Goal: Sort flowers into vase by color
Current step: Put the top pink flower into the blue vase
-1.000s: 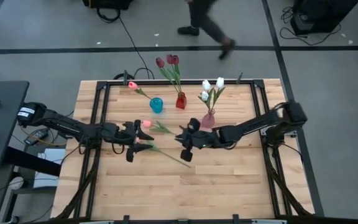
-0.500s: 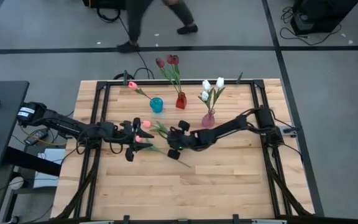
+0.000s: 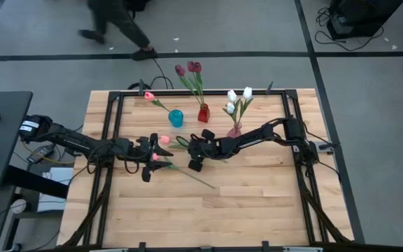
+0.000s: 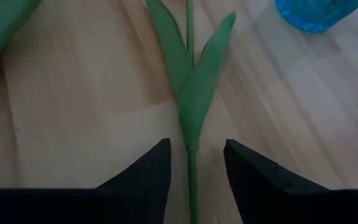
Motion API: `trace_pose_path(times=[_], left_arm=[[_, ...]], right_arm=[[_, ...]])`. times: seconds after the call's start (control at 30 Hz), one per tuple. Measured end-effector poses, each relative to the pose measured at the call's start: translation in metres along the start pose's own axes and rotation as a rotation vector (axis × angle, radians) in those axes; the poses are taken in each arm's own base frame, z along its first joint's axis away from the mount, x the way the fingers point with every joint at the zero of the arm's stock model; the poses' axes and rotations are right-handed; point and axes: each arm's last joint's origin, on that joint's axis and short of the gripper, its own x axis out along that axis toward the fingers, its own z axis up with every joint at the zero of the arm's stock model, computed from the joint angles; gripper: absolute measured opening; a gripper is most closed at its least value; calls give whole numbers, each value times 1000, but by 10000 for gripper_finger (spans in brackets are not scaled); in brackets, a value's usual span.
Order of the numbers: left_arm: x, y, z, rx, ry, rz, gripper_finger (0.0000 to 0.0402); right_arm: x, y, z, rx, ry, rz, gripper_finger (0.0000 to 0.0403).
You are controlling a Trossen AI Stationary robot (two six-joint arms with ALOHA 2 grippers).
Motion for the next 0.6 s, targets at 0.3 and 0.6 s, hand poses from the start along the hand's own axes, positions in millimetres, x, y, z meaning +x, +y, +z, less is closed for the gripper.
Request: trace_pose_path(times=[0.3, 0.6], left_arm=[[0, 0, 0, -2, -5, -1, 179], [-1, -5, 11, -52, -101, -120, 179]], right_arm=[[1, -2, -5, 19, 47, -5, 24], [-21, -3, 2, -7, 41, -23, 7]])
